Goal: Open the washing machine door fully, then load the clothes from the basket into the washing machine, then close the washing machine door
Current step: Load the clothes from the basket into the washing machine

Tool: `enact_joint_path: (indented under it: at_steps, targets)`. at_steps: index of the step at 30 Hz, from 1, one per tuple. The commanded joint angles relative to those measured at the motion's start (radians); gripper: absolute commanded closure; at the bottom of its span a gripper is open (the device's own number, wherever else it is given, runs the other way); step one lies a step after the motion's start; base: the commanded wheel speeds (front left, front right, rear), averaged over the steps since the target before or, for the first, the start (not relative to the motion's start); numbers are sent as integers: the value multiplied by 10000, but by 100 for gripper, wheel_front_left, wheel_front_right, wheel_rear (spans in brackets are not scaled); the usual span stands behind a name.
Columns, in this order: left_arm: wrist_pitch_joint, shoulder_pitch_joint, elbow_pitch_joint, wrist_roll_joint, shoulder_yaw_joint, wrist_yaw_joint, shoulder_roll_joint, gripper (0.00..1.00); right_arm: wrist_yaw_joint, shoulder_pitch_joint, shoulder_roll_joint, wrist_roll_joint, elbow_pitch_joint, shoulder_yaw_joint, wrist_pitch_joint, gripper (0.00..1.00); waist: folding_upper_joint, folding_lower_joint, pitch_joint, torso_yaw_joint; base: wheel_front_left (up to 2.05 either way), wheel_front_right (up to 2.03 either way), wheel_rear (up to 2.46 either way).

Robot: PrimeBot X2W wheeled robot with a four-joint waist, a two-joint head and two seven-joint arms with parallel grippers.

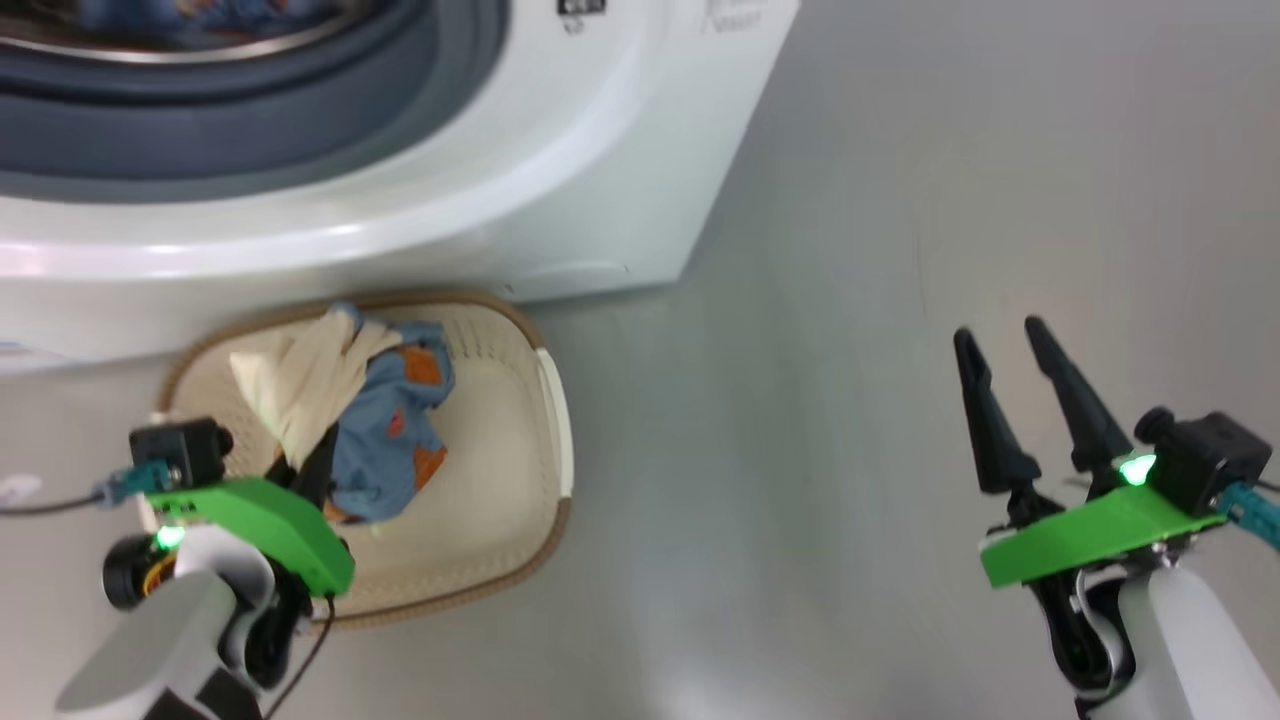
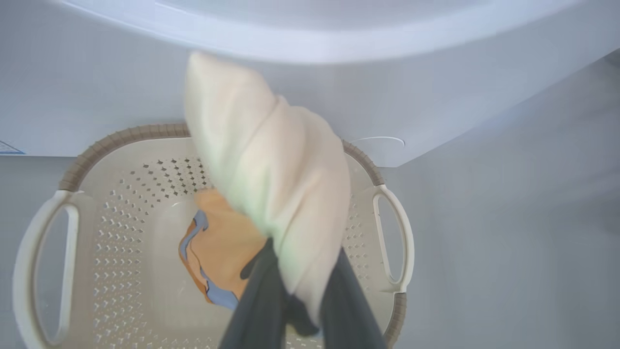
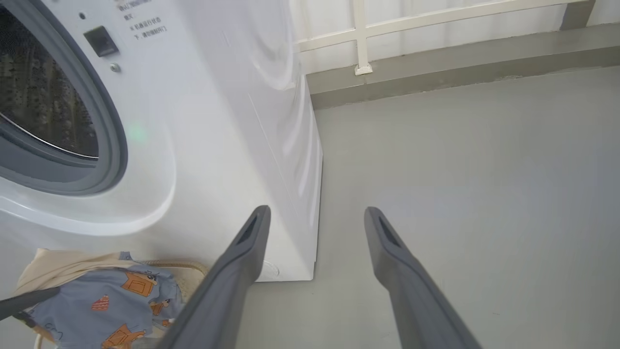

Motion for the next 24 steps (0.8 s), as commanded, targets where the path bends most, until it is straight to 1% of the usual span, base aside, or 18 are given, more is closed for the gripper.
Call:
enact_joint_path:
  at_steps: [1,5,6,14,16,17,21,24]
  targets:
    - [-134,403,-266,457,761,-16,229,100,16,444,-187,111,-102,228,-46,0,0,0,-1032,514,0,0,0]
    - [-135,1019,-734,1214,1725,-16,176,100,16,640,-317,176,-21,271,-46,0,0,0,-1495,597,0,0,0]
    - [-135,1019,-734,1214,1725,-16,176,100,16,640,-317,176,-21,271,-46,0,0,0,-1495,597,0,0,0]
    - [-135,2265,-1852,2934,3695,-16,54,100,16,1306,-588,332,41,60,-46,0,0,0,-2326,774,0,0,0]
    - [-135,2604,-2169,3373,4223,-16,-17,100,16,1524,-648,357,34,-55,-46,0,0,0,-2508,819,0,0,0]
    - [-135,2936,-2510,3854,4715,-16,-83,100,16,1733,-693,377,11,-178,-46,0,0,0,-2668,866,0,0,0]
    - [-135,3575,-3222,4880,5599,-16,-258,100,16,2101,-788,422,-14,-411,-46,0,0,0,-2961,983,0,0,0]
    - [-135,4020,-3742,5455,6221,-16,-501,100,16,2345,-813,441,-27,-611,-46,0,0,0,-3166,1098,0,0,0]
